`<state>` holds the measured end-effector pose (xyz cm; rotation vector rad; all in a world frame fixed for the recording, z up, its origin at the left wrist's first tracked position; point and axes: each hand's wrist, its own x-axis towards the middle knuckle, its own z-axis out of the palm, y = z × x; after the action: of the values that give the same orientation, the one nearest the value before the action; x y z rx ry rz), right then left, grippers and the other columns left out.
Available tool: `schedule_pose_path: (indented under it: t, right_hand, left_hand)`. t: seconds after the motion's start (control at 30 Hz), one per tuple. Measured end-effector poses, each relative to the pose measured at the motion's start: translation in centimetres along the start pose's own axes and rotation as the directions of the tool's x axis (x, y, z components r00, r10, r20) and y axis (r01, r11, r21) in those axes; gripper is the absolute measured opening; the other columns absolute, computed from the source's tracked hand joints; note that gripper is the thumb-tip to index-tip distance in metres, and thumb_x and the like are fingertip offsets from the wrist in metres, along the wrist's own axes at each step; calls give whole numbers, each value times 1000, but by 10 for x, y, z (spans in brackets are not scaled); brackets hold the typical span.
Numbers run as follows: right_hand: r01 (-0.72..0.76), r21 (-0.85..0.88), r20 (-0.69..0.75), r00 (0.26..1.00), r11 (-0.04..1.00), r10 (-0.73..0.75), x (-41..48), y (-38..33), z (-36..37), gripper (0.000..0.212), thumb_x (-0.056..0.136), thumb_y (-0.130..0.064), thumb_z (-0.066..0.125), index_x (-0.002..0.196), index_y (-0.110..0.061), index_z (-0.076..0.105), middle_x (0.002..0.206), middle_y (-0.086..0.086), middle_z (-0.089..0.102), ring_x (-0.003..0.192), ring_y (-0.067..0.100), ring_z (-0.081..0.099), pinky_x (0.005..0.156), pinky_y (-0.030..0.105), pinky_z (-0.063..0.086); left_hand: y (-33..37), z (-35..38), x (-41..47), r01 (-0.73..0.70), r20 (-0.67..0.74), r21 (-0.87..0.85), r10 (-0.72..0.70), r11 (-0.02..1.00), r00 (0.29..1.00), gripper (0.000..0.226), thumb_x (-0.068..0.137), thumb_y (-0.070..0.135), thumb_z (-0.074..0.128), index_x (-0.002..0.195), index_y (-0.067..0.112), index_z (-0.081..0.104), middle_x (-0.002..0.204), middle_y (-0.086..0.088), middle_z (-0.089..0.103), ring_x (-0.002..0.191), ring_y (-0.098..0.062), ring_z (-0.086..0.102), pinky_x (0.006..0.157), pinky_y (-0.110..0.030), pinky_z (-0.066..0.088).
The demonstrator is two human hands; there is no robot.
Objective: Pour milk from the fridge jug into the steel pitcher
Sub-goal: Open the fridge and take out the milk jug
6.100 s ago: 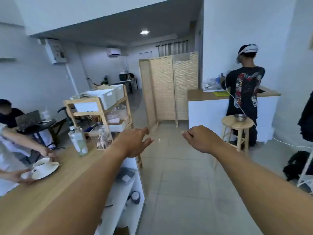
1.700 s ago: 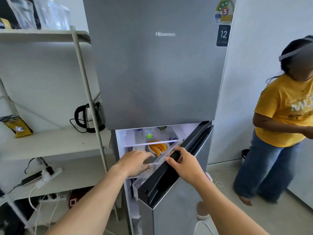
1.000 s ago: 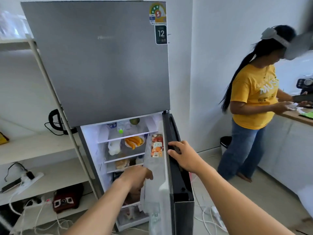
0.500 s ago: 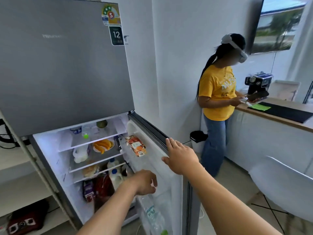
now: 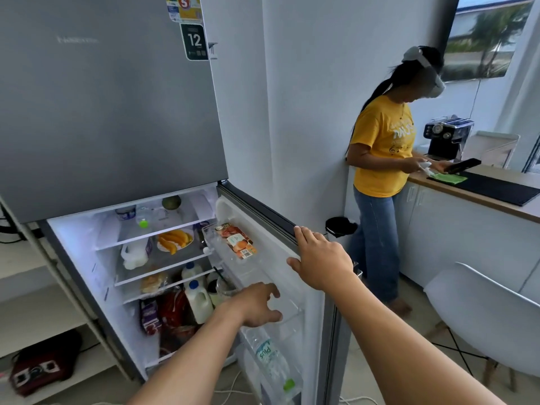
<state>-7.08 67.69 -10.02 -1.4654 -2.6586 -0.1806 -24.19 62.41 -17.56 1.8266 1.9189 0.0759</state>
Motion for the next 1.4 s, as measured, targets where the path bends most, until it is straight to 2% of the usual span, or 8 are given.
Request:
schedule_pose_path:
  t: [0.17, 0.23, 0.3, 0.37, 0.43, 0.67, 1.03, 1.4]
  right_hand:
    - [30, -284, -170, 982, 958, -82, 2, -6, 4, 71, 99, -53, 19, 150, -6, 8, 159, 14, 11, 147, 32, -2, 115, 58, -1]
    - [105, -182, -269, 951, 978, -152, 7, -24, 2, 63, 99, -50, 24, 147, -10, 26, 155, 12, 26, 147, 30, 10, 116, 56, 4]
    - [218, -13, -335, 919, 976, -209, 11, -48, 0, 47, 99, -43, 33, 134, -14, 46, 140, 7, 49, 136, 27, 36, 112, 47, 26]
    - [267, 175, -345, 918, 948, -194, 16, -75, 3, 32, 99, -38, 36, 113, -17, 57, 114, 2, 63, 107, 25, 58, 83, 37, 45]
    - [255, 330, -299, 942, 909, -156, 22, -99, 9, 26, 99, -32, 37, 93, -15, 56, 94, 3, 64, 82, 28, 62, 59, 32, 38]
    - [329, 391, 23, 930, 860, -366, 30, -172, 82, 26, 99, -26, 39, 95, -9, 59, 95, 13, 67, 81, 34, 62, 66, 37, 48]
    - [-201, 427, 531, 845, 882, -64, 38, -212, 248, 29, 97, -25, 45, 118, -9, 56, 122, 11, 57, 112, 25, 56, 95, 30, 44]
    - [-659, 263, 771, 583, 705, 258, 73, -220, 404, 56, 96, -25, 51, 142, 2, 32, 145, 20, 40, 135, 29, 37, 109, 28, 24]
  left_hand:
    - [-21, -17, -14, -28, -209, -76, 11, 997, 978, 62, 92, 53, 60, 146, 33, 37, 145, 3, 42, 127, -20, 52, 105, -40, 45]
    - [-42, -30, -26, -8, -321, -142, -38, 990, 946, 55, 95, 49, 58, 145, 32, 40, 147, 6, 43, 120, -15, 54, 103, -39, 45]
    - [-64, -41, -36, 16, -366, -124, -61, 992, 928, 44, 97, 45, 56, 137, 31, 47, 139, 6, 49, 113, -13, 55, 97, -38, 47]
    - [-86, -46, -46, 68, -383, -79, -93, 995, 919, 29, 98, 44, 54, 122, 28, 53, 126, 4, 54, 112, -18, 57, 91, -39, 48]
    - [-107, -44, -53, 120, -396, -58, -133, 991, 909, 28, 98, 45, 54, 116, 24, 54, 120, 1, 58, 108, -22, 58, 88, -38, 49]
    - [-190, 5, -62, 259, -246, -34, -259, 965, 934, 39, 97, 44, 53, 130, 24, 50, 131, 0, 59, 113, -26, 60, 91, -40, 50]
    - [-284, 103, 3, 294, -26, -236, -308, 926, 951, 50, 98, 41, 54, 144, 23, 43, 146, -5, 53, 126, -29, 56, 101, -38, 46]
    - [-352, 229, 107, 331, 235, -413, -252, 848, 939, 57, 98, 44, 53, 149, 25, 33, 134, -5, 60, 117, -28, 60, 101, -37, 45]
